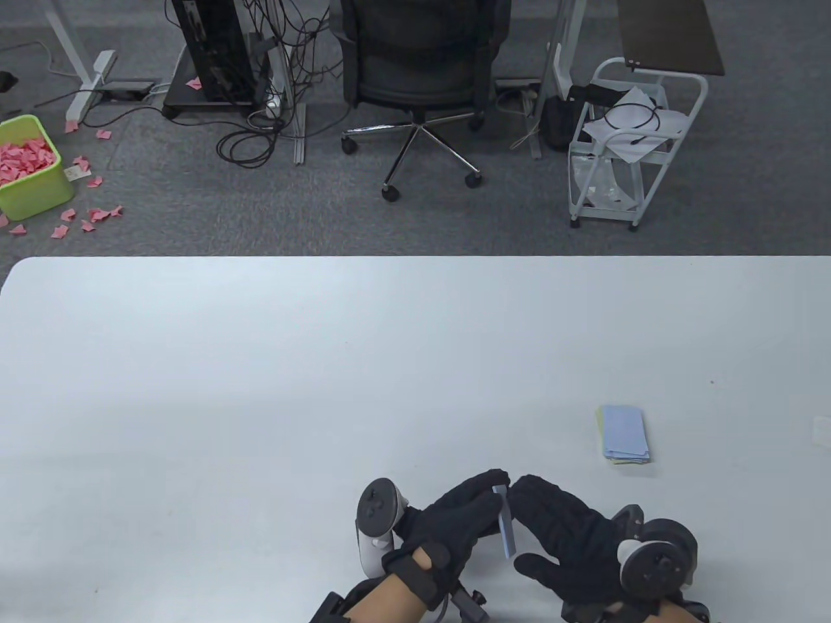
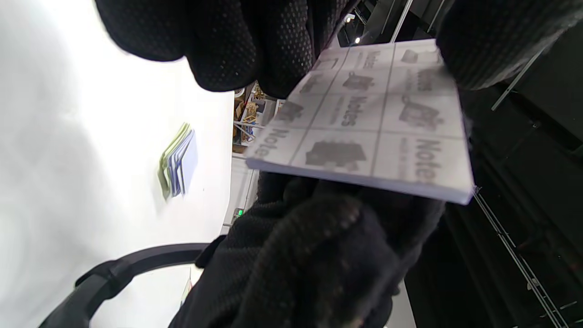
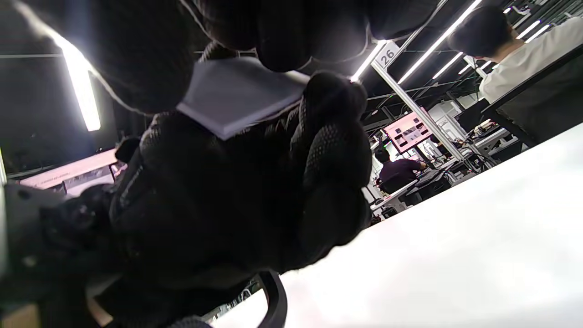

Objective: Tear off the sticky note

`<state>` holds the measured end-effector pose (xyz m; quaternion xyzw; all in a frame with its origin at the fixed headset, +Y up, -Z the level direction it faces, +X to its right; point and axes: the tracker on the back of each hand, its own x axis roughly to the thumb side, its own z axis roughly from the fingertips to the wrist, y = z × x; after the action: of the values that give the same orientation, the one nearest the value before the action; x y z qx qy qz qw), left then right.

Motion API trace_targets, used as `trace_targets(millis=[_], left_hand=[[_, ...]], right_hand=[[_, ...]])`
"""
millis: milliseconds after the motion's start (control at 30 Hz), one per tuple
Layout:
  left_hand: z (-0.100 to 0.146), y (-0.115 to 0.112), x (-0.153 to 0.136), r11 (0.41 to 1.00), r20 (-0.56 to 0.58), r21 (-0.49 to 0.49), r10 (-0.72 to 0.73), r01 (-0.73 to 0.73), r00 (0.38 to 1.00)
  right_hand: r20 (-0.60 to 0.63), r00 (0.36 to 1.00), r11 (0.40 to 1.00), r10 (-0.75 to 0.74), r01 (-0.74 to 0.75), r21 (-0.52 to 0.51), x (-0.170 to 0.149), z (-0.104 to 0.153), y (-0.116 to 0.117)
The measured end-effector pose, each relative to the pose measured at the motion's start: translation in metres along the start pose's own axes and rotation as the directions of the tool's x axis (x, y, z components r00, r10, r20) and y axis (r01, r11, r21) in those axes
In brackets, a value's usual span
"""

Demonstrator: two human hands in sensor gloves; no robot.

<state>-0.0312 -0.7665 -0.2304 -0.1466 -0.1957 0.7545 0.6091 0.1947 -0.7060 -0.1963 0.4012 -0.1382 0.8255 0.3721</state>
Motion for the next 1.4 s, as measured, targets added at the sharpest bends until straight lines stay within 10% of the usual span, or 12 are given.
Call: trace_targets(millis=[1400], left_hand=[[0.0003, 0.0003, -0.0013, 1.000, -0.023, -0.003, -0.030, 0.030, 0.999]], right_hand=[[-0.039, 0.999, 0.999, -0.038, 0.037, -0.014, -0.0026, 0.0015, -0.0038]])
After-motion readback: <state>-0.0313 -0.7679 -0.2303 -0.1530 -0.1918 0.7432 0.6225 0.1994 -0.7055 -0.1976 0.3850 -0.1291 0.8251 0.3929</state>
